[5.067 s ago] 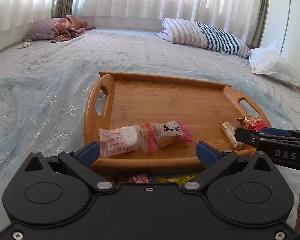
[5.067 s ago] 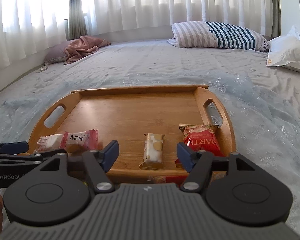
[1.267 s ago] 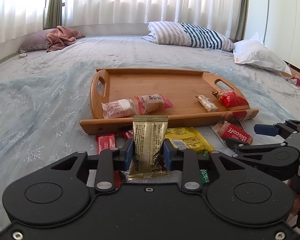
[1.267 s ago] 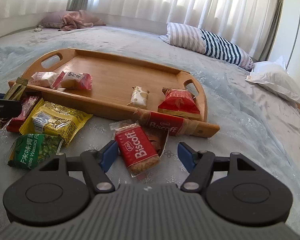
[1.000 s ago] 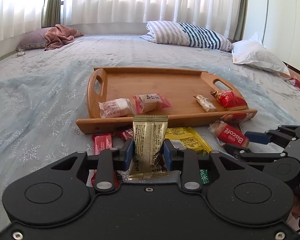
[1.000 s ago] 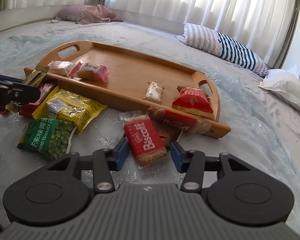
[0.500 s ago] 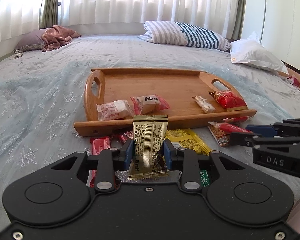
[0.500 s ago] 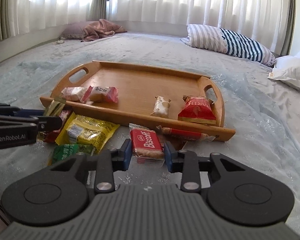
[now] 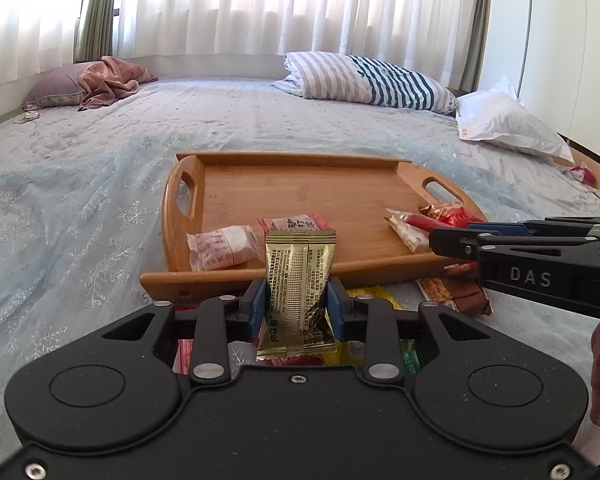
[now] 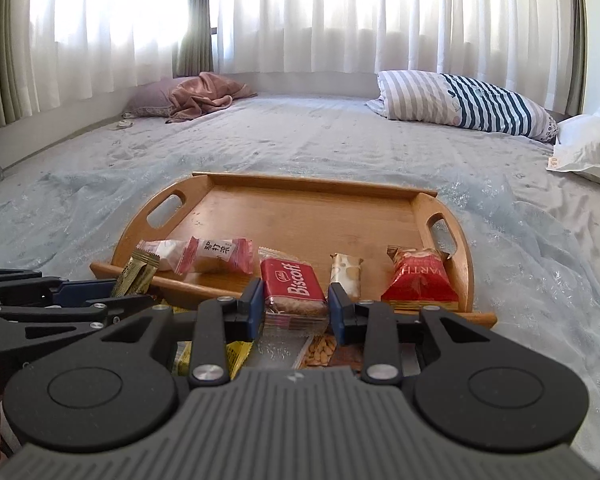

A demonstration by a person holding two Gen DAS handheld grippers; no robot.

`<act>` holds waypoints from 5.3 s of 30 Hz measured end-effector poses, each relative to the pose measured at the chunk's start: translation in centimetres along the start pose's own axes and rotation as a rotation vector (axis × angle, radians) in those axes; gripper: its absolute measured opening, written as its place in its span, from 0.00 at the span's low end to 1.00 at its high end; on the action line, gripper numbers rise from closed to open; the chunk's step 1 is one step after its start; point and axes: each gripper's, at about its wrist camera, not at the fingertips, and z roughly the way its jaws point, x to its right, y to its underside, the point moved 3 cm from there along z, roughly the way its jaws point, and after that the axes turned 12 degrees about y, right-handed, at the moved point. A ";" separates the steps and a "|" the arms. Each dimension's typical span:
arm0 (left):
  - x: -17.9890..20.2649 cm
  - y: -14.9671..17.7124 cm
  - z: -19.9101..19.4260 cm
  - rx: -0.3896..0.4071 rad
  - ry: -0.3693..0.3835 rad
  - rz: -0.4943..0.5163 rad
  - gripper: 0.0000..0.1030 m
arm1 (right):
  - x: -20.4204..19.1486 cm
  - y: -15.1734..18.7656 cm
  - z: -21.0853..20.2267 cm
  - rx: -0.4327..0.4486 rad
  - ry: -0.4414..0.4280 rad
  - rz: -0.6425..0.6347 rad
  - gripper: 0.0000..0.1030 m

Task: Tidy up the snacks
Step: 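Place the Biscoff pack on the tray with the right tool while the left tool lifts the gold packet, then lower the gold foil packet onto the tray and open the left tool, then move both open tools back to the snack pile beside the tray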

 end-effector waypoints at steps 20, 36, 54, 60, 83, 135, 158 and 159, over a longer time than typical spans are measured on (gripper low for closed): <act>-2.7 -3.0 3.2 0.010 -0.015 -0.016 0.30 | -1.5 -0.7 7.5 -0.081 -0.003 -0.036 0.39; -4.2 -5.5 6.5 0.006 -0.039 0.010 0.30 | -1.6 -0.9 8.8 -0.092 -0.029 -0.021 0.50; -7.6 -8.7 12.1 -0.036 -0.134 0.043 0.31 | -1.8 -0.1 6.2 -0.079 -0.088 -0.021 0.71; -8.2 -8.7 13.7 -0.066 -0.164 0.045 0.31 | -0.8 0.1 5.8 -0.086 -0.092 0.007 0.71; -7.0 -8.3 13.4 -0.082 -0.222 0.063 0.41 | 3.0 0.8 2.8 -0.071 -0.053 0.088 0.87; -3.0 -5.1 -2.1 0.063 -0.184 -0.011 1.00 | -3.0 3.7 -3.9 -0.096 -0.161 -0.042 1.00; -3.1 0.7 -3.1 -0.057 -0.187 -0.122 1.00 | -4.3 5.0 -3.0 -0.145 -0.192 -0.066 1.00; -3.0 0.9 -2.9 -0.065 -0.179 -0.124 1.00 | -4.3 5.1 -2.9 -0.148 -0.193 -0.066 1.00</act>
